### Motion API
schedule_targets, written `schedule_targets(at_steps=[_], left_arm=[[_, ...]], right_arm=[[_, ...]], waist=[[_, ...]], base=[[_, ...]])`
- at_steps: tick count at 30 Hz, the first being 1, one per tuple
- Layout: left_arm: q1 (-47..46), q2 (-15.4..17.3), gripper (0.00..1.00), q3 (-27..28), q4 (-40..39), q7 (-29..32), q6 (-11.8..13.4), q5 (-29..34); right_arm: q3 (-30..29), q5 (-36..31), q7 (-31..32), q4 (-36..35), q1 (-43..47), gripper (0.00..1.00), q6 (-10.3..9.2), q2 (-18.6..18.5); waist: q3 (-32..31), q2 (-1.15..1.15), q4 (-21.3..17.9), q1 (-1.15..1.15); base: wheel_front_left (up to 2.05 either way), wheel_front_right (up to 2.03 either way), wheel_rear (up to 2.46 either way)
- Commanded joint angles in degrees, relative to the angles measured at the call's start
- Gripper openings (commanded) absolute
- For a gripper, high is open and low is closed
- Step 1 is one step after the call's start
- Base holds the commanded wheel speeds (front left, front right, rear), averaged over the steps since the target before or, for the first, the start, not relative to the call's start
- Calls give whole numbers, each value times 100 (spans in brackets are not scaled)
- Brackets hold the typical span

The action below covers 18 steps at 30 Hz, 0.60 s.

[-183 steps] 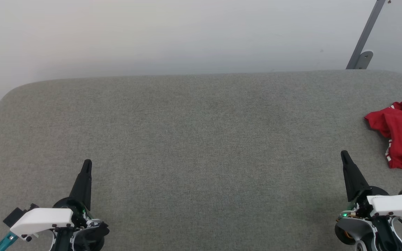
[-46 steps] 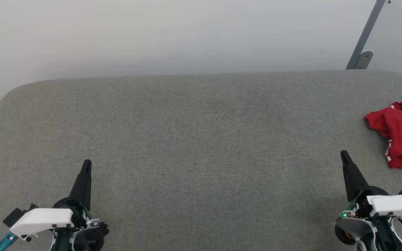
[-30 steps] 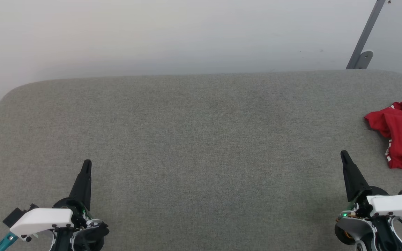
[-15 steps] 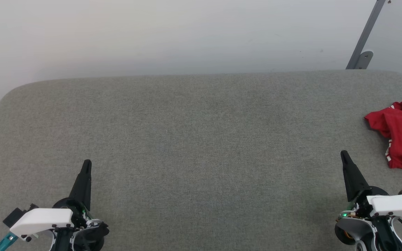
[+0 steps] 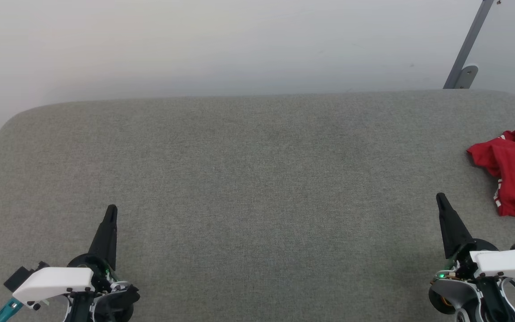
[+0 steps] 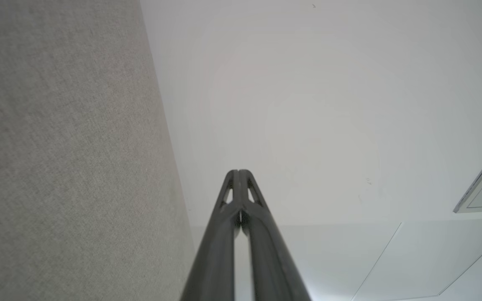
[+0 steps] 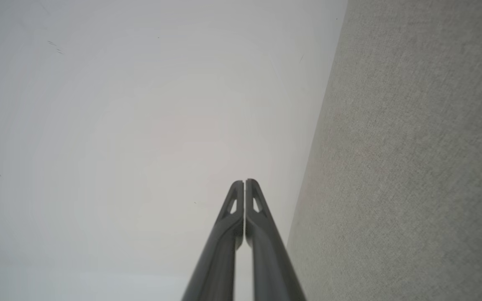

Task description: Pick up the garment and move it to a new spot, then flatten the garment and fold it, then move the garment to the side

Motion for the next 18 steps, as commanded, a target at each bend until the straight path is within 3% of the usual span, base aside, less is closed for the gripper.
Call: schedule_targets(at_steps=[1, 18], left_arm=[[-77, -4, 0, 13, 2, 15, -31, 30], [-77, -5, 0, 14, 2, 16, -31, 30]], right_arm=[[2, 24, 2, 14, -27, 0, 0, 9], [1, 24, 2, 14, -27, 0, 0, 8]], waist=[[0, 0, 0, 0], [0, 0, 0, 0]], base=[[0, 0, 0], [0, 0, 0]])
